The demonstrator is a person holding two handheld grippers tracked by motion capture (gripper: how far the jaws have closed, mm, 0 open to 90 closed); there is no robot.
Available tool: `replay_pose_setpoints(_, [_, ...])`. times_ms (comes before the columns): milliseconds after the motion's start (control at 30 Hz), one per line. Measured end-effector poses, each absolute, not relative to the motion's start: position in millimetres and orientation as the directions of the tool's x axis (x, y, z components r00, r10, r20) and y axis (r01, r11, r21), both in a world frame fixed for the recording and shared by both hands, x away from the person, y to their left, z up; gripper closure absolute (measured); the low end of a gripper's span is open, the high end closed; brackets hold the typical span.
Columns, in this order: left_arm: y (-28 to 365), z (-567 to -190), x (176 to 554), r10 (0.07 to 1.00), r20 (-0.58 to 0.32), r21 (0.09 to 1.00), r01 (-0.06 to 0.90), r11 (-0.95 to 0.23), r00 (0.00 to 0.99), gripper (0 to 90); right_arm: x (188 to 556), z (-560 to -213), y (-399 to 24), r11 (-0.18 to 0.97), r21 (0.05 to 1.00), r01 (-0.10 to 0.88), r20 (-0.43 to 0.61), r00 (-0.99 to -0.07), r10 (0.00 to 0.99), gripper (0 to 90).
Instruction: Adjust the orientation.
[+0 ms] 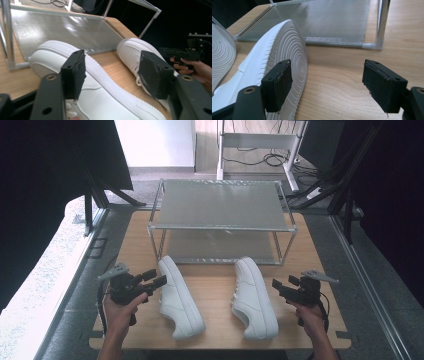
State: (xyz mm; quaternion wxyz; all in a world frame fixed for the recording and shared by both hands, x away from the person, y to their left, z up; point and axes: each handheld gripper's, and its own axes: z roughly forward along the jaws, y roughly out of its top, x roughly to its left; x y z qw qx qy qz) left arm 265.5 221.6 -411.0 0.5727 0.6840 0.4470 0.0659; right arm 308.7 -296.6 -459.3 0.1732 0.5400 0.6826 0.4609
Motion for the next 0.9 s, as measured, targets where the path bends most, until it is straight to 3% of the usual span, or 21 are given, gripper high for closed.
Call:
replay_pose_setpoints(167, [217.7,-401.6,255.3,0.679,-0.398,0.851,0.524,0.023,0.617,47.9,308.2,-458.5,-295.5,-0.012,0.822,0.569,0.262,-0.359,0.896,25.9])
replay_pose_setpoints(333, [214.6,-404.8,241.0,0.681,-0.395,0.846,0.533,0.008,0.616,68.3,306.7,-456.7,-301.8,-0.047,0.823,0.566,0.297,-0.359,0.885,26.6])
replay_pose_setpoints(467, [218.7,-416.0,232.3,0.690,-0.414,0.823,0.567,0.005,0.594,77.7,307.8,-457.8,-306.2,-0.070,0.823,0.564,0.317,-0.354,0.880,26.8])
replay_pose_setpoints(900, [222.2,-458.4,207.7,0.690,-0.452,0.727,0.681,-0.081,0.565,87.4,308.7,-460.8,-299.0,-0.053,0.818,0.573,0.304,-0.353,0.885,26.7])
